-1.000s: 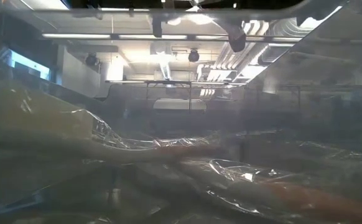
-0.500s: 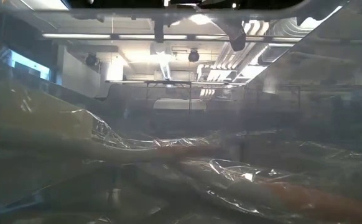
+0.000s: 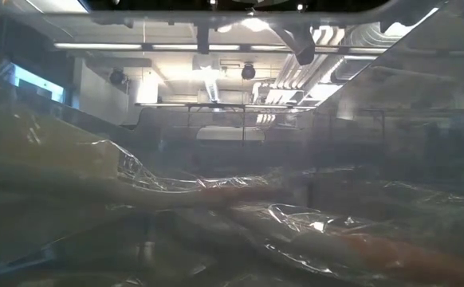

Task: Pick & Place Toothbrushes
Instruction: Put the orange toothbrush into the bottom black bin

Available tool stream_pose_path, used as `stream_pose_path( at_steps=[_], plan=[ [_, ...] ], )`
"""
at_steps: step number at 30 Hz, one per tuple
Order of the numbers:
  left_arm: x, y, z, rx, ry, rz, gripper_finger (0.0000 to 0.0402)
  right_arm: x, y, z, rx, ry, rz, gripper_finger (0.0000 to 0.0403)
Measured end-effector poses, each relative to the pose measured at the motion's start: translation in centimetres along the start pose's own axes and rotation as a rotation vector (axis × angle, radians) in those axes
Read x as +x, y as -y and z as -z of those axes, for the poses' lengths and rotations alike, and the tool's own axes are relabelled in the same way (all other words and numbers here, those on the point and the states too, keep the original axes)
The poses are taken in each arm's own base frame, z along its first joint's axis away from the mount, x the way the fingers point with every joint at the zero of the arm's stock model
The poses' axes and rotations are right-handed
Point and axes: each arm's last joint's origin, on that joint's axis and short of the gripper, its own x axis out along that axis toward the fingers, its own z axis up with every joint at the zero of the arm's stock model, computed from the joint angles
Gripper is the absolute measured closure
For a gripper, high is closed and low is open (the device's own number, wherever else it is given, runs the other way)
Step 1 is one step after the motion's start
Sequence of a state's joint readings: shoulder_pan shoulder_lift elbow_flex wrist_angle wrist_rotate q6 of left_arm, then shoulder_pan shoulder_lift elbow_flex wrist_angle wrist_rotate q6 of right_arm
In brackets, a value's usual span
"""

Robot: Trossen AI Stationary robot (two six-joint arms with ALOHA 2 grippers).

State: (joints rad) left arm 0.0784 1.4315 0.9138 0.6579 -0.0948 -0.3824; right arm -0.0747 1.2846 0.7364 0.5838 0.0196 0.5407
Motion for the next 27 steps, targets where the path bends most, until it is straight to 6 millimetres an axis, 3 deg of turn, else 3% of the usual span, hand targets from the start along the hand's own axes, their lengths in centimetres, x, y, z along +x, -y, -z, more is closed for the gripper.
stream_pose_path(
  at_steps=[6, 10, 17, 22, 27],
  plan=[
    [0.0, 0.0, 0.0, 0.006, -0.001, -0.002, 0.0397, 0.0, 0.0, 0.0, -0.040, -0.002, -0.001, 0.0358],
    [0.0, 0.1, 0.0, 0.005, -0.005, 0.006, 0.0398, 0.0, 0.0, 0.0, -0.052, -0.053, -0.090, 0.0332],
    [0.0, 0.1, 0.0, 0.004, -0.008, 0.013, 0.0398, -0.2, 0.7, -0.3, 0.027, -0.141, -0.183, 0.0241],
    [0.0, 0.1, 0.0, -0.016, -0.011, 0.033, 0.0398, -0.8, 1.5, -1.4, 0.043, -0.195, -0.291, 0.0176],
    [-0.3, 0.3, -0.4, -0.017, -0.011, 0.070, 0.0399, -2.2, 2.7, -3.6, 0.101, -0.213, -0.361, 0.0155]
  ],
)
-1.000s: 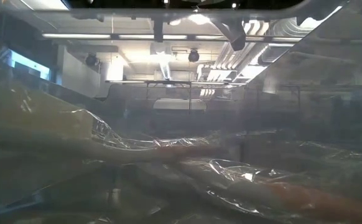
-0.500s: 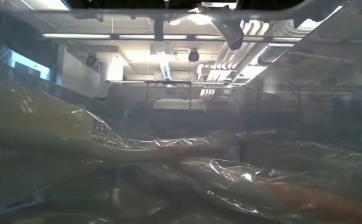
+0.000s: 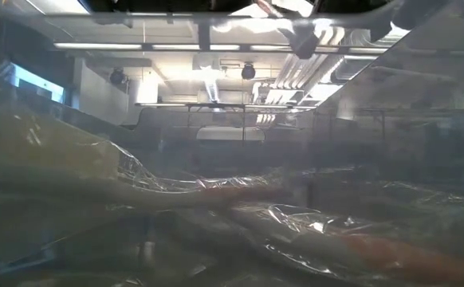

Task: Pick & Place Toothbrushes
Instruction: Put the orange toothbrush into the bottom black bin

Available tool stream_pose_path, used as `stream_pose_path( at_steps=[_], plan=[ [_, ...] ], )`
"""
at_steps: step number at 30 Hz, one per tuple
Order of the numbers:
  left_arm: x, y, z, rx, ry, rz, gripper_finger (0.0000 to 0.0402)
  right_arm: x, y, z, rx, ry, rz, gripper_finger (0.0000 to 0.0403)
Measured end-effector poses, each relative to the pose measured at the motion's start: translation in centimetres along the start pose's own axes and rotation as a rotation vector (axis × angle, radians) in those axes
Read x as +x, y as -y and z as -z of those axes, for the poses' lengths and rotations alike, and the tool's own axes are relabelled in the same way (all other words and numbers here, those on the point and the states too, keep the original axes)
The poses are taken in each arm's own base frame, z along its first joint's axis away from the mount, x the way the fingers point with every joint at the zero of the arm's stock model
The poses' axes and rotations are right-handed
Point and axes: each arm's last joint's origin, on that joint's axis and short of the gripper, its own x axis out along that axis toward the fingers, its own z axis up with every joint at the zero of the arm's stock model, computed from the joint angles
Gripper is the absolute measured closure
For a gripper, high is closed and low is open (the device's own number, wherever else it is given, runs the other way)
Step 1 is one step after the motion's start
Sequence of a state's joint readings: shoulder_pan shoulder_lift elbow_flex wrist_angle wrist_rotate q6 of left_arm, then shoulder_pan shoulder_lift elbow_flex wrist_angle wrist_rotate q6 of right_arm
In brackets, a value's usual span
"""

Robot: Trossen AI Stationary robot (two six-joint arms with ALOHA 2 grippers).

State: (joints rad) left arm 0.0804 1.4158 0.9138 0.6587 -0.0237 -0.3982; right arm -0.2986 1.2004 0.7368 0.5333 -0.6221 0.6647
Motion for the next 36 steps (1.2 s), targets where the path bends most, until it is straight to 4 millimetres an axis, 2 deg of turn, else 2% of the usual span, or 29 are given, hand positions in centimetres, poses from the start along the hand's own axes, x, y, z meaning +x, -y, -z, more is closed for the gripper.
stream_pose_path(
  at_steps=[6, 10, 15, 20, 25, 30, 32, 36],
  plan=[
    [-0.6, 0.6, -1.0, -0.003, 0.006, 0.076, 0.0400, -2.2, 1.1, -1.1, 0.029, -0.015, 0.065, 0.0161],
    [-1.0, 1.2, -1.4, -0.087, -0.031, 0.185, 0.0400, -3.4, 1.9, -1.4, 0.066, -0.016, 0.137, 0.0166],
    [-1.1, 1.6, -1.2, -0.272, -0.089, 0.252, 0.0400, -3.9, 2.3, -1.7, 0.099, 0.003, 0.164, 0.0171],
    [-1.1, 2.8, -0.5, -0.382, -0.126, 0.232, 0.0400, -3.9, 2.3, -1.7, 0.108, -0.007, 0.153, 0.0172],
    [-1.6, 5.4, 1.4, -0.494, -0.173, 0.137, 0.0400, -3.9, 2.0, -1.4, 0.155, -0.078, 0.060, 0.0172],
    [-2.9, 8.8, 3.9, -0.628, -0.231, 0.000, 0.0400, -3.9, 1.9, -1.0, 0.180, -0.157, -0.008, 0.0172],
    [-3.6, 10.5, 4.3, -0.660, -0.213, -0.035, 0.0400, -3.9, 1.9, -0.9, 0.168, -0.166, -0.007, 0.0172],
    [-4.6, 13.6, 4.0, -0.636, -0.218, -0.142, 0.0400, -3.9, 2.0, -0.8, 0.150, -0.172, -0.003, 0.0172]
  ],
)
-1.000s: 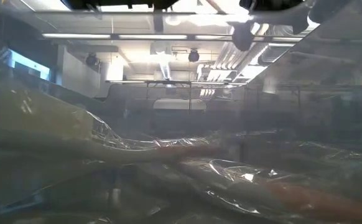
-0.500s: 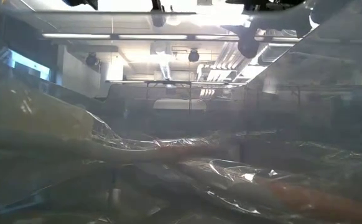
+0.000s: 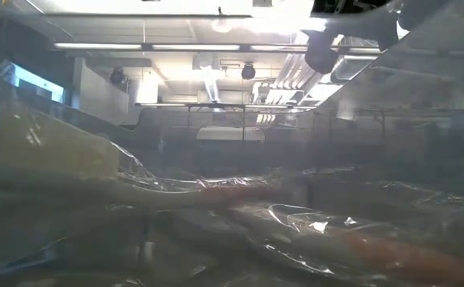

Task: Pick & Place Toothbrushes
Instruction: Put the orange toothbrush into the bottom black bin

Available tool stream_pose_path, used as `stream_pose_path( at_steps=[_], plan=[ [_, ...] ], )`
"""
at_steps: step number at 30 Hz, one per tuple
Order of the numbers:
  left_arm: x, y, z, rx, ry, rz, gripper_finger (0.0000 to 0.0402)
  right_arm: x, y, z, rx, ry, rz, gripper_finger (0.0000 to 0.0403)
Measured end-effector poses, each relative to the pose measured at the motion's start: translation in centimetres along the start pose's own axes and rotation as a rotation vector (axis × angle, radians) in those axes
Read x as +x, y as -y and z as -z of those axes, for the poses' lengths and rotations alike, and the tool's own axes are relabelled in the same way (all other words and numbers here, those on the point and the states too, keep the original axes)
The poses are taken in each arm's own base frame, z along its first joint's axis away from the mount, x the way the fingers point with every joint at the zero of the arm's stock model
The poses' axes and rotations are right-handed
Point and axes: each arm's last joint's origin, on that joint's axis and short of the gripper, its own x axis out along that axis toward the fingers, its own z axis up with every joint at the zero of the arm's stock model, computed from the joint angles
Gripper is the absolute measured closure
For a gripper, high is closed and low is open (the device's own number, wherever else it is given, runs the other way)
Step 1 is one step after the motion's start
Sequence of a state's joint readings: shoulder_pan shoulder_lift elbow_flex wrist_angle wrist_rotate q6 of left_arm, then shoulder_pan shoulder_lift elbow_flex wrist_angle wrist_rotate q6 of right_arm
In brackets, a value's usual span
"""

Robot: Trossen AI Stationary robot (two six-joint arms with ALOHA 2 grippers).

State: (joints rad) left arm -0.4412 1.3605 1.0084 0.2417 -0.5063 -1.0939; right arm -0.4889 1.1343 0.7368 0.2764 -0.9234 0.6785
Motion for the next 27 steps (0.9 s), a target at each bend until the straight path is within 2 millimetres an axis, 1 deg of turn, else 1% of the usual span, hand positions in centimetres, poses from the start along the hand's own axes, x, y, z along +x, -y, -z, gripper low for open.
stream_pose_path(
  at_steps=[3, 6, 9, 11, 14, 17, 21, 27],
  plan=[
    [-0.8, 1.6, 0.7, 0.022, 0.012, -0.127, 0.0400, 0.0, 0.0, 0.0, -0.002, 0.000, 0.000, 0.0172],
    [-0.7, 2.7, 1.3, 0.034, -0.016, -0.234, 0.0400, 0.0, 0.0, 0.0, -0.001, 0.000, 0.002, 0.0172],
    [0.2, 3.6, 1.9, 0.021, -0.059, -0.300, 0.0400, 0.0, 0.1, 0.1, -0.014, -0.003, 0.012, 0.0172],
    [1.1, 3.8, 2.6, 0.011, -0.112, -0.347, 0.0400, 0.0, 0.2, 0.2, -0.025, -0.013, 0.021, 0.0172],
    [2.4, 3.7, 3.9, -0.032, -0.209, -0.409, 0.0400, 0.0, 0.5, 0.4, -0.023, -0.013, 0.057, 0.0172],
    [3.5, 3.4, 5.1, -0.090, -0.252, -0.451, 0.0400, 0.0, 0.7, 0.6, -0.009, -0.009, 0.094, 0.0172],
    [4.6, 2.4, 6.6, -0.155, -0.277, -0.505, 0.0400, 0.0, 0.8, 0.6, -0.036, -0.003, 0.119, 0.0172],
    [5.9, 0.6, 8.5, -0.190, -0.305, -0.583, 0.0400, 0.0, 0.8, 0.6, -0.047, -0.005, 0.120, 0.0172]
  ],
)
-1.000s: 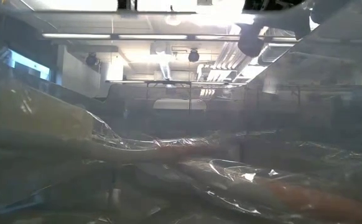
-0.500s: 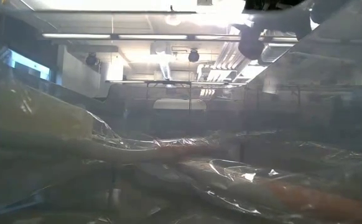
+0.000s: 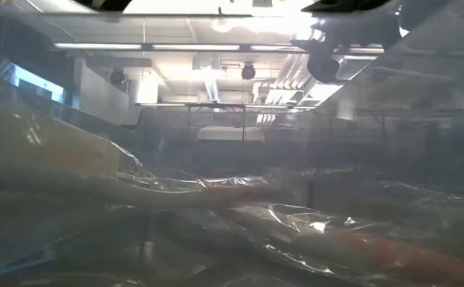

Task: Pick & Place Toothbrushes
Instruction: Put the orange toothbrush into the bottom black bin

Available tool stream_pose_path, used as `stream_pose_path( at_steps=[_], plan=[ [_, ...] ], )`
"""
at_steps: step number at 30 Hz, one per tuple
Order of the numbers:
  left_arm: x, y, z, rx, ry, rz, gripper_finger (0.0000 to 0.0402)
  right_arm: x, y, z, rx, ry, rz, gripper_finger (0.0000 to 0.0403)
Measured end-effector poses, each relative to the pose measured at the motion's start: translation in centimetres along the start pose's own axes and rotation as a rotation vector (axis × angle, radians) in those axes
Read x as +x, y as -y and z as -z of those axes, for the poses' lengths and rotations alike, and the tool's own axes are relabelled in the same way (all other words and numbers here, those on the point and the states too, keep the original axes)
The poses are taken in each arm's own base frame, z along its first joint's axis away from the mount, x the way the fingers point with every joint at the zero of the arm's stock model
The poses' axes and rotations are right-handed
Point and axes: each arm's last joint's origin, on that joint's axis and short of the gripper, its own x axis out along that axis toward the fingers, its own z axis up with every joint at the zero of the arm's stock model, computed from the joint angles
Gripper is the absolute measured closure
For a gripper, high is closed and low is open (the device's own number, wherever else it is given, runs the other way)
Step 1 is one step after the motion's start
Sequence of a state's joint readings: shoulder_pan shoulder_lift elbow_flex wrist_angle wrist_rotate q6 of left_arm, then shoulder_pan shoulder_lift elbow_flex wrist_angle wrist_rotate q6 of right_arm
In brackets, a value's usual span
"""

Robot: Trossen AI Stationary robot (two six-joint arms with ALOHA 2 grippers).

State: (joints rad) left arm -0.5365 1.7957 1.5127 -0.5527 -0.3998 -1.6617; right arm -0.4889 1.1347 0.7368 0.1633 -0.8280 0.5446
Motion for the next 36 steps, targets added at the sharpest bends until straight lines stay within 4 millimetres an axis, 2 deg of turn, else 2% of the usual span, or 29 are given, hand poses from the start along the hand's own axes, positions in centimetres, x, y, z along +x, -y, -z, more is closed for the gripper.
stream_pose_path(
  at_steps=[9, 21, 32, 36],
  plan=[
    [1.9, -0.9, 0.8, -0.007, -0.018, -0.059, 0.0400, 0.0, 0.0, 0.0, -0.024, -0.001, 0.004, 0.0172],
    [2.0, -1.3, 0.8, 0.024, -0.014, -0.104, 0.0400, 0.0, 0.5, 0.4, -0.035, -0.004, 0.086, 0.0172],
    [3.9, -2.0, 1.7, 0.037, -0.054, -0.133, 0.0400, 0.0, 0.5, 0.4, -0.043, -0.004, 0.084, 0.0172],
    [4.0, -1.9, 1.7, 0.031, -0.060, -0.121, 0.0376, 0.0, 0.6, 0.4, -0.054, 0.006, 0.114, 0.0172]
  ],
)
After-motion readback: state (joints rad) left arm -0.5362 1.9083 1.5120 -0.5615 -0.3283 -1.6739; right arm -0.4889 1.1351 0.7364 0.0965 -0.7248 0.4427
